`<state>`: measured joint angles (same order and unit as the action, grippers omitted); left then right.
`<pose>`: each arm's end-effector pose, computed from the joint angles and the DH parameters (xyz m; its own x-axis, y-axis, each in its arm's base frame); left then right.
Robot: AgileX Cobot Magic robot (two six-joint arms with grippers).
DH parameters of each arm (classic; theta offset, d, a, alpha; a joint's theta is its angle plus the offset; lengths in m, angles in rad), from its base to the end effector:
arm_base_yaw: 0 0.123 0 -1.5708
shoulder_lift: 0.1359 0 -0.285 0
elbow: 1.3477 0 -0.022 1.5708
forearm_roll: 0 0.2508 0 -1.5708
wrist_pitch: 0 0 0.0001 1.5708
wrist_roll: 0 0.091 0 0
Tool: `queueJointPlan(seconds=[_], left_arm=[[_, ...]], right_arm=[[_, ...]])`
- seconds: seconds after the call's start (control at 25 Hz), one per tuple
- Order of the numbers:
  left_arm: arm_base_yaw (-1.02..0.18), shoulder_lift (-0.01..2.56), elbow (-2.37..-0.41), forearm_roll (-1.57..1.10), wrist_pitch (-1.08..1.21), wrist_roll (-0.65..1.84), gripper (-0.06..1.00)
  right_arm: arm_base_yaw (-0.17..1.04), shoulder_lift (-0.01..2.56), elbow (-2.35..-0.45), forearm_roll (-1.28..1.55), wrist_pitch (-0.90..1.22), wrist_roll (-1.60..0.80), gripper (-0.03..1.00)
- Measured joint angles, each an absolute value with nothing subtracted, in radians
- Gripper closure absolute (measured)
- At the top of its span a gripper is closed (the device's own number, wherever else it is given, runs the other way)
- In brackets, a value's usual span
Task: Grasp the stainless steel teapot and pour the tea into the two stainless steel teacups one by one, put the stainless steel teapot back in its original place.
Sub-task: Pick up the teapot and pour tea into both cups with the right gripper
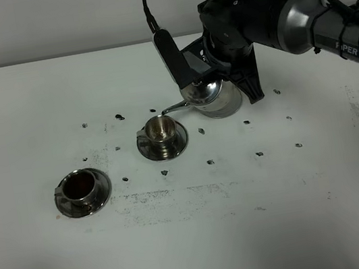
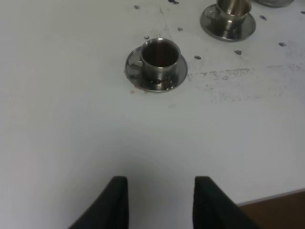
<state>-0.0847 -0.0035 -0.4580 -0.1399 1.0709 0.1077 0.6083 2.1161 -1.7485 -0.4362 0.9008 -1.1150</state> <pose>-0.0025 -0.0110 0.2654 -0.4854 0.0813 -0.8705 0.2096 0.9774 -0.0256 0.3971 0.2398 0.2183 0.2889 -0.9313 0.2220 -0.8054 -0.3618 -0.4696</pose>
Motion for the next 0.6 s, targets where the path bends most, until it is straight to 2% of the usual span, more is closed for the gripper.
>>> queueJointPlan(seconds=[0.6], left_arm=[[-0.085,-0.004,-0.458,-0.14,1.071,0.108,0.62]], right_arm=[[0.626,2.155,-1.749,-0.541,0.849,-1.118,0.8]])
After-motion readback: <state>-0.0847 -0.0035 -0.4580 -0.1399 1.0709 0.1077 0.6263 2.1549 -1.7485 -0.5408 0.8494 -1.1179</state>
